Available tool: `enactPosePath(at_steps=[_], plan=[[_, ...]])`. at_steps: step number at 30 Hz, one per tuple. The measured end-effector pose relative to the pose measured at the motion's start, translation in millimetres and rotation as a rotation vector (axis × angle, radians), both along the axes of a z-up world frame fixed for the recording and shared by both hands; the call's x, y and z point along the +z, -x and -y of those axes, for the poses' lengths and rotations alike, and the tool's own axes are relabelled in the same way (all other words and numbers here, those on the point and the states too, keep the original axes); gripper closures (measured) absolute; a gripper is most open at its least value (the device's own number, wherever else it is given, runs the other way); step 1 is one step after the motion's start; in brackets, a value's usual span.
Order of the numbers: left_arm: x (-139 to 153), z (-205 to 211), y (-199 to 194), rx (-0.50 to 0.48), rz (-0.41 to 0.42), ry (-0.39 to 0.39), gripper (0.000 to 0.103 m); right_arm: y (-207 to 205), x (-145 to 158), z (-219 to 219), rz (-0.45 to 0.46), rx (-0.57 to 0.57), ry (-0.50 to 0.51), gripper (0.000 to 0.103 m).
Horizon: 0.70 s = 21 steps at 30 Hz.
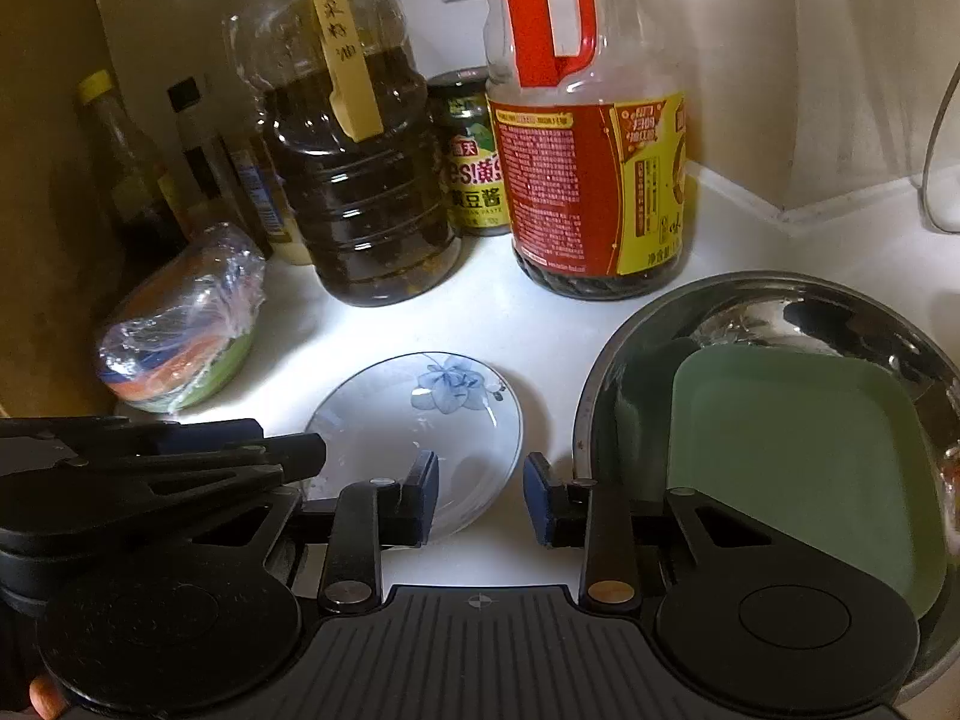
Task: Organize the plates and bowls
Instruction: 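Move both grippers to the blue-flower white saucer and pinch its rim, then lift the saucer with both grippers and carry it over the steel basin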
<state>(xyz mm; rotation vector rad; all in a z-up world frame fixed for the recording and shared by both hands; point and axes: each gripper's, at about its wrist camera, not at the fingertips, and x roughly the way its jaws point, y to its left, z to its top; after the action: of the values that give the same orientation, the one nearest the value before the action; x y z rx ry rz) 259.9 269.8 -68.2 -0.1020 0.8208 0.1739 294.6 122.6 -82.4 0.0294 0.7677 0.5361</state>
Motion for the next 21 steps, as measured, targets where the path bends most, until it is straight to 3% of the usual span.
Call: enactPosePath(at_steps=[16,21], plan=[[-13,-5,-23,-0.048,-0.013,0.016,0.089,-15,-5,-11,-0.001,-0.038,0.029,0.081],[-14,-6,-21,-0.057,-0.012,0.022,0.093,-17,-6,-10,-0.013,-0.033,0.025,0.089]])
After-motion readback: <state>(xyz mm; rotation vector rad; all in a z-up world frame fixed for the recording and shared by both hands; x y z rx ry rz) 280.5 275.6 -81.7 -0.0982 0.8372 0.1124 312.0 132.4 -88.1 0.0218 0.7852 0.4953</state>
